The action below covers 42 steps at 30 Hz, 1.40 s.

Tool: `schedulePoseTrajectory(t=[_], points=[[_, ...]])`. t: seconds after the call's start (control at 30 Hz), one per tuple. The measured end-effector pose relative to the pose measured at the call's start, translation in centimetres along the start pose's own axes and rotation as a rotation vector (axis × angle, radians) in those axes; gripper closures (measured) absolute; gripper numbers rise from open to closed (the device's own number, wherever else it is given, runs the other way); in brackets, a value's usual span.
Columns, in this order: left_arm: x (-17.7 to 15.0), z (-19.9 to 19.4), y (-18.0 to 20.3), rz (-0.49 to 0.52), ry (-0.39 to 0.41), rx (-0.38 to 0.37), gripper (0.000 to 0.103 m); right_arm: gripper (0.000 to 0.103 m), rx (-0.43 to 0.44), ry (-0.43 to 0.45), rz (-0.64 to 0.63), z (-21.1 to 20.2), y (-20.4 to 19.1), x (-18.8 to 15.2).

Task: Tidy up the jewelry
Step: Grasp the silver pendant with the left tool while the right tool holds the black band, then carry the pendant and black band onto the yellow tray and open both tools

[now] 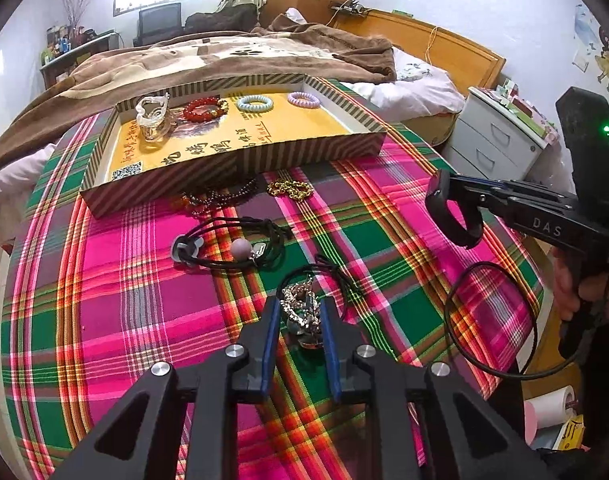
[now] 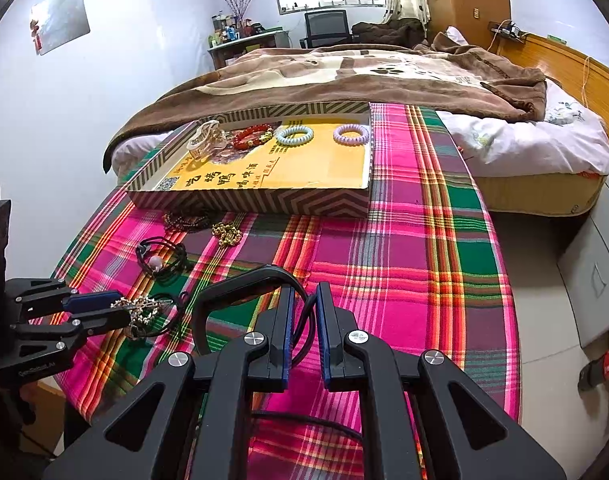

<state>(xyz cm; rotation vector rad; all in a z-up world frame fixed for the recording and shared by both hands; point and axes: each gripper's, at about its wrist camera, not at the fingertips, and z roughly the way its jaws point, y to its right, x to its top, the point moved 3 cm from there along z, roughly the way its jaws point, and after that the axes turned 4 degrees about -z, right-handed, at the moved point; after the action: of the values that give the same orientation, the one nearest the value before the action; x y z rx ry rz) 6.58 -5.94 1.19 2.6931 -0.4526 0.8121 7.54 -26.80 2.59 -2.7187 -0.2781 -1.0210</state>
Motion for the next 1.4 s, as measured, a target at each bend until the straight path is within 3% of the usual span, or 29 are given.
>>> schedulePoseTrajectory(t=[0.47,0.77,1.4], points=[[0.8,-0.7,-0.1,-0.021,0.057,-0.036,0.083,0.093,-0.004,0.005,0.010,-0.2,-0.2,0.0],[3.4,-3.1,-1.2,-0.040,0.154,-0.033,0.083,0.093,-0.010,0.029,-0.002,-1.0,-0.7,1.1],[10.1,-4.1,-7.3,-0.103,0.215,0.016,0.083,0.093,0.025,0.073,-0.039,0.1,-2.7,8.4]])
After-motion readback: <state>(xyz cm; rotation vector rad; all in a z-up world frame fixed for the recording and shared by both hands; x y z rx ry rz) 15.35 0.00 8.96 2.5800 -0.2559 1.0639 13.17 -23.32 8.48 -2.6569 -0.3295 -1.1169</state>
